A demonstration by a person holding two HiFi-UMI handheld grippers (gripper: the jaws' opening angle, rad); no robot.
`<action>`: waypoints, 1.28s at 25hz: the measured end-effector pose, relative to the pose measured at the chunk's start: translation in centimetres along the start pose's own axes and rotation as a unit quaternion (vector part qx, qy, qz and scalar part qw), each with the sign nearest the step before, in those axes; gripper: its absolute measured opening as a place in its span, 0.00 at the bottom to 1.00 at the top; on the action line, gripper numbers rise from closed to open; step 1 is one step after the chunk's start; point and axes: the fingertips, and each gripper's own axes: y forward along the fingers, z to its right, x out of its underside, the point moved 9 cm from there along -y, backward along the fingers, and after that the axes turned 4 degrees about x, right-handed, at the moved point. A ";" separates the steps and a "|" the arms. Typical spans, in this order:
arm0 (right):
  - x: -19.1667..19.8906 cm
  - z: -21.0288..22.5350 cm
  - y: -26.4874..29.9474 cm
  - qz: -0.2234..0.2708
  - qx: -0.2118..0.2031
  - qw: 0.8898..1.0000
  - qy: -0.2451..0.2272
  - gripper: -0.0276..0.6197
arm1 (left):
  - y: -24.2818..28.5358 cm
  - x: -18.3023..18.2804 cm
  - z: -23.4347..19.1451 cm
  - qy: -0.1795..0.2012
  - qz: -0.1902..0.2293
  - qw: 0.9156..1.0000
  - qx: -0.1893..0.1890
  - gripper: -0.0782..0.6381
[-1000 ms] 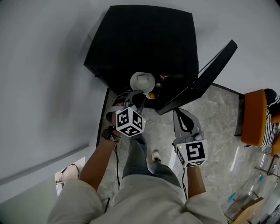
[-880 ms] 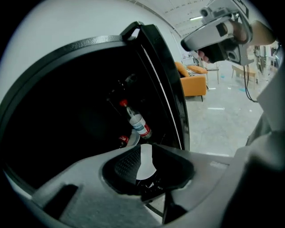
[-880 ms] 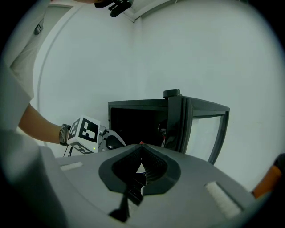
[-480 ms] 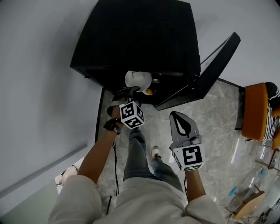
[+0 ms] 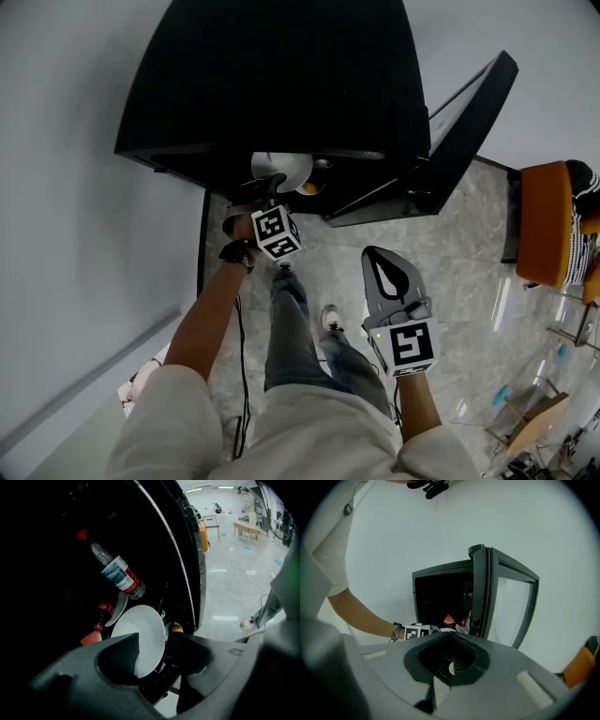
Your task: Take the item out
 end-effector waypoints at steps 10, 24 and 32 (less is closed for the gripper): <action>2.7 0.4 -1.1 -0.029 0.021 0.999 0.017 0.05 | 3.5 -0.3 0.7 0.093 -0.023 0.994 -0.047 0.43; 3.4 -0.6 -1.4 -0.043 0.021 0.999 0.015 0.05 | 3.1 0.5 1.7 0.140 -0.004 0.985 -0.102 0.27; 3.5 -0.5 -2.3 -0.056 0.037 0.998 0.013 0.05 | 1.8 1.5 3.9 0.165 0.002 0.975 -0.147 0.21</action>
